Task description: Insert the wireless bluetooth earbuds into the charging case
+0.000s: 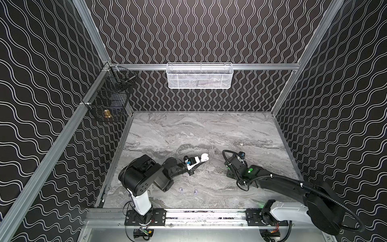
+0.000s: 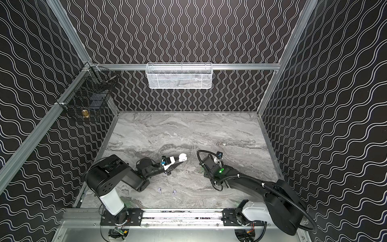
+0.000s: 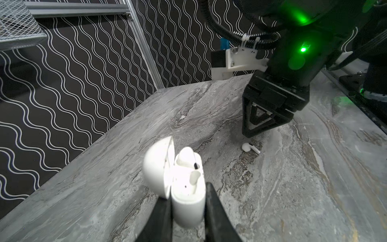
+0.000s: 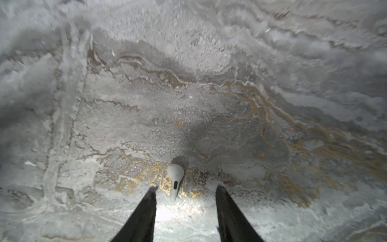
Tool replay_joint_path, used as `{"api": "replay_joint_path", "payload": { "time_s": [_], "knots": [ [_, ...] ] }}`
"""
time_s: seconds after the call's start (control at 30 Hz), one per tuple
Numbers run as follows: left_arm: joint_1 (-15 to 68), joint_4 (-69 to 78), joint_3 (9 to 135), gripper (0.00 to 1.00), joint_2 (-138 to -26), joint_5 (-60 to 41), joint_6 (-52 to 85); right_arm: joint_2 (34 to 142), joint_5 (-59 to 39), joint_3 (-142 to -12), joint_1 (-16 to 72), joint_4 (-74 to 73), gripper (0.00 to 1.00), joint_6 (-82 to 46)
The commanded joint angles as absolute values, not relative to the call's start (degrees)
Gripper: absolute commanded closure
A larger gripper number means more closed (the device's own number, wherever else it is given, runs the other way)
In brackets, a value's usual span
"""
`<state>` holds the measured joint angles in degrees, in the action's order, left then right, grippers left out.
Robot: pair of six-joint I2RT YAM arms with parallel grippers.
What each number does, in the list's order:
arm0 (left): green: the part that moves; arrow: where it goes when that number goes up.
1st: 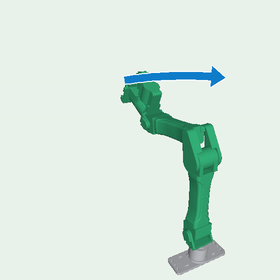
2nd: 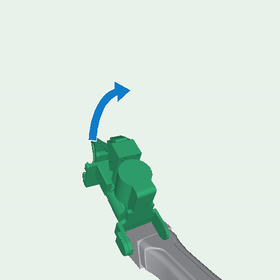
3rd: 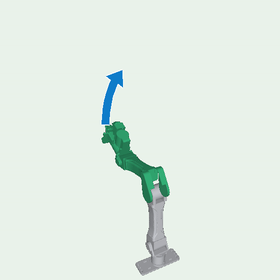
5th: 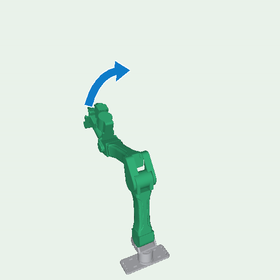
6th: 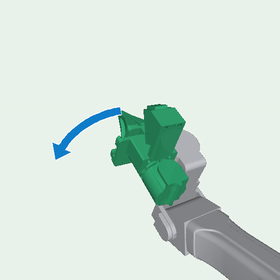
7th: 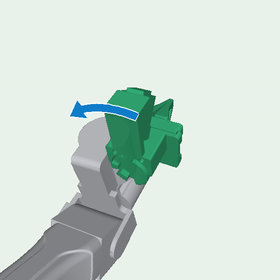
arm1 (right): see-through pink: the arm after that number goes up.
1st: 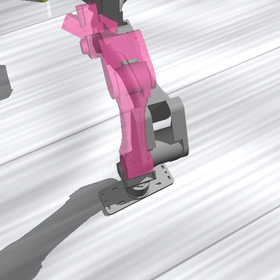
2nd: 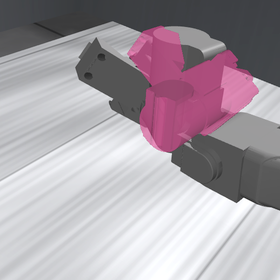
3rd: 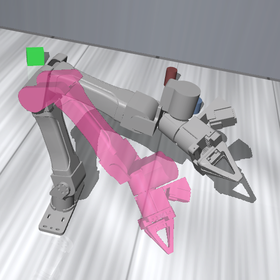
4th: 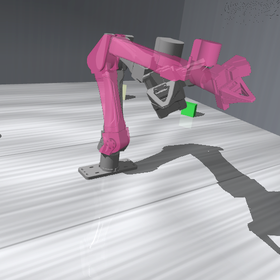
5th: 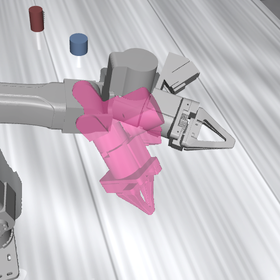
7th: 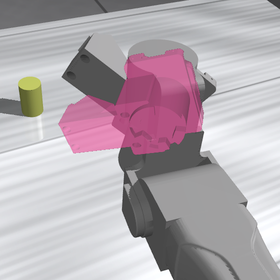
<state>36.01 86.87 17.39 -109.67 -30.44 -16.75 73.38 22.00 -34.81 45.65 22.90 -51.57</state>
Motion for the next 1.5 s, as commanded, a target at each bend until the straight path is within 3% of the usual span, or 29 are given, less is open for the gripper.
{"api": "replay_joint_path", "payload": {
  "time_s": [0.0,0.33,1.47],
  "knots": [
    [36.5,88.5,17.2,0.84,-109.5,-30.4,-18.7,75.5,19.1,-36.2,45.3,20.4,0.54,-49.9],
    [36.7,88.5,17.0,0.84,-109.3,-30.2,-19.0,81.9,19.3,-39.8,44.5,21.8,0.65,-48.7],
    [36.8,88.8,16.5,0.83,-108.6,-29.5,-18.8,86.9,17.6,-41.7,44.3,21.8,0.72,-47.6]
  ]
}}
